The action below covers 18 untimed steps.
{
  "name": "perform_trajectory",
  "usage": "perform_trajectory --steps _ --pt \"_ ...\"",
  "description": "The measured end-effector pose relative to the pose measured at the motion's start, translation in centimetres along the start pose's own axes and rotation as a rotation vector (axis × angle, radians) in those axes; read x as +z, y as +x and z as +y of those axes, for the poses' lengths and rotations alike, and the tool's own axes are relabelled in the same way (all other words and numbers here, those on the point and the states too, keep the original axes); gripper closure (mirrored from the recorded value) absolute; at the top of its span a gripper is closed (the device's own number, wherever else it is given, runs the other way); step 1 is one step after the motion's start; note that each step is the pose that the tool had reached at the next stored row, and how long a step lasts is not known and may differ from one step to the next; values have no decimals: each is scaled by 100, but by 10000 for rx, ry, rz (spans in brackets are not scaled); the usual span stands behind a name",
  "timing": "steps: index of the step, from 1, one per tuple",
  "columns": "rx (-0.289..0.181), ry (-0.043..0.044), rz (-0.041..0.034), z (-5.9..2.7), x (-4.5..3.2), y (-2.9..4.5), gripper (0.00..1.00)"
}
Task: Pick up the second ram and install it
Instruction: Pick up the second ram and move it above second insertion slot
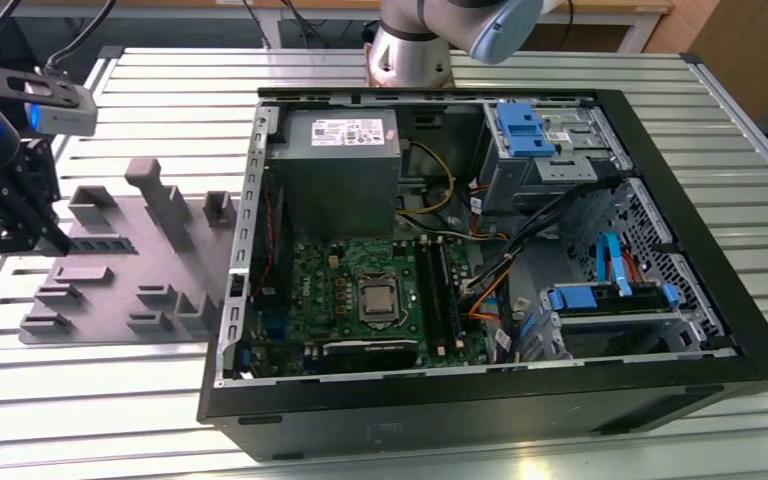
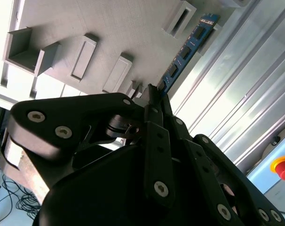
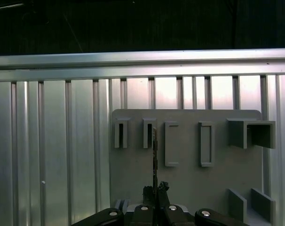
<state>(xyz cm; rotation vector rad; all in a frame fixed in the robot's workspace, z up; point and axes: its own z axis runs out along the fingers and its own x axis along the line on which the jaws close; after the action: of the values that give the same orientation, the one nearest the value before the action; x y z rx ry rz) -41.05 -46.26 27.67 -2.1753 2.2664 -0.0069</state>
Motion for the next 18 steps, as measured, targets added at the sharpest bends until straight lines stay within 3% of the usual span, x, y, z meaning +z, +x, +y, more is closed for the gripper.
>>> perform_trajectory --steps 18 --pt "0 -1 1 0 -50 0 86"
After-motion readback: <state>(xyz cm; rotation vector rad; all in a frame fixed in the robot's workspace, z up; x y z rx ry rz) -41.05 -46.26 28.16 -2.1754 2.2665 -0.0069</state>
